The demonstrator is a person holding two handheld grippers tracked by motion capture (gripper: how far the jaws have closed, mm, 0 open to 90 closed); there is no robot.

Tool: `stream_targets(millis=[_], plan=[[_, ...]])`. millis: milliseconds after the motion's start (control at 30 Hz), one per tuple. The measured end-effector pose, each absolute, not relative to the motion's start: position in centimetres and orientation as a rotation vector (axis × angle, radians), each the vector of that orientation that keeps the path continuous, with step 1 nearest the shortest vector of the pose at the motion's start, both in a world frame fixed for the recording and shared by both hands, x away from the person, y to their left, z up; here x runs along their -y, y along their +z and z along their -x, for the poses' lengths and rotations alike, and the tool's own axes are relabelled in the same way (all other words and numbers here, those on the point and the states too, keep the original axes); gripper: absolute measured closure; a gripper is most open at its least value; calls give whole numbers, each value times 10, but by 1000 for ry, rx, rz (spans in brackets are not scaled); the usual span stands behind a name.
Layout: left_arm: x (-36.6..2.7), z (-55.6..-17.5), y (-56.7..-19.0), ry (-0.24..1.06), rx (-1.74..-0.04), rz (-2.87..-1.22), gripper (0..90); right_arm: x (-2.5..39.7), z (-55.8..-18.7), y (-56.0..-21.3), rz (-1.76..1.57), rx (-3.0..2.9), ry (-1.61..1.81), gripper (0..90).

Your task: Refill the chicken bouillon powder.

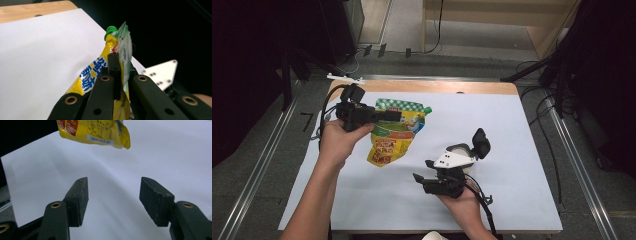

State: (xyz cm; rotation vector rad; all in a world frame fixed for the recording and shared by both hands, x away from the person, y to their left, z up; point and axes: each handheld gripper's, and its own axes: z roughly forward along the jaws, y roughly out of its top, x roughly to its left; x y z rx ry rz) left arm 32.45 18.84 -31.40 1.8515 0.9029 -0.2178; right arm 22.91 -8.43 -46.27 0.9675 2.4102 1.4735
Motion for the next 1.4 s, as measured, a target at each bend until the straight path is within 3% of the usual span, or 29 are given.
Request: stream_targets(millis=[933,1400], plan=[[-187,-373,-369,-57,-975,-1858,900,105,-225,-453,-997,-2489,1496,421],[-211,-357,-382,-50,-973,-1823,830,107,-231,-449,-973,-2504,1500,422]])
